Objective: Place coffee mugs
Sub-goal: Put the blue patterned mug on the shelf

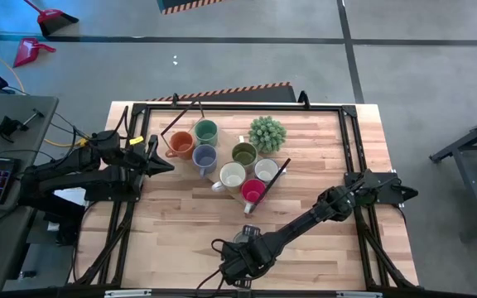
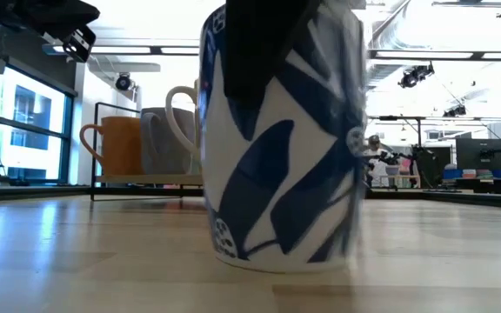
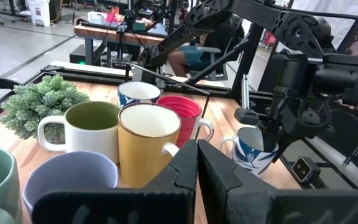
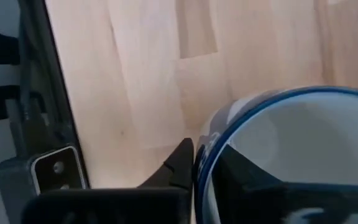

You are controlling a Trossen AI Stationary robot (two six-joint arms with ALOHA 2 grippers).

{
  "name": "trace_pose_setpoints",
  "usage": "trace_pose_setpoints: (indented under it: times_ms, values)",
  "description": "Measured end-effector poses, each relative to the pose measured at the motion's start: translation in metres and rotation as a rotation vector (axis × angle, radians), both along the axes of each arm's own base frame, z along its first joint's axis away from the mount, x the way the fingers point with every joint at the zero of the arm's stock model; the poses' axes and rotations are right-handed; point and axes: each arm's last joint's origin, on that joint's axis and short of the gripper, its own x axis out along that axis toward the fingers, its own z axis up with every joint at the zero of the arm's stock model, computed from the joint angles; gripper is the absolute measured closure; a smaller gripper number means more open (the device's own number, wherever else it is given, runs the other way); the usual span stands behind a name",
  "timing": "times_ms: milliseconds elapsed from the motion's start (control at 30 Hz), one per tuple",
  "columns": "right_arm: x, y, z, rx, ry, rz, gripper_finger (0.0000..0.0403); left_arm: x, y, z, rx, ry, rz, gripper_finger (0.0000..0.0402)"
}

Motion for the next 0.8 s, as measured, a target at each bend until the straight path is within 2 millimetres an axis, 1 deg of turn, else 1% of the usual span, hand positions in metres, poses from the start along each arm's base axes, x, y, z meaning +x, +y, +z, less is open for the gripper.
trace_pose_setpoints:
  times_ms: [67,267,367,433,600,733,800]
  values:
    - [0.001,-0.001,0.0,-0.011,-0.006,-0.009,0.0394,0.0,0.0,0.0,0.0,0.0,0.0,0.0401]
    - [0.003,-0.004,0.001,-0.034,-0.042,-0.089,0.0398,0.0,0.0,0.0,0.0,0.0,0.0,0.0401]
    - [0.004,-0.004,0.009,-0.003,-0.088,-0.115,0.0399,0.0,0.0,0.0,0.0,0.0,0.0,0.0401]
    - [0.005,-0.004,0.022,0.015,-0.148,-0.142,0.04,0.0,0.0,0.0,0.0,0.001,0.0,0.0401]
    - [0.0,-0.012,0.066,0.031,-0.323,-0.209,0.0401,0.0,0.0,0.0,-0.001,0.004,0.0,0.0401]
    - [-0.005,-0.028,0.097,-0.002,-0.422,-0.267,0.0401,0.0,0.0,0.0,-0.001,0.005,0.0,0.0401]
    - [-0.003,-0.04,0.106,-0.024,-0.454,-0.302,0.0402,0.0,0.0,-0.001,-0.002,0.005,-0.001,0.0401]
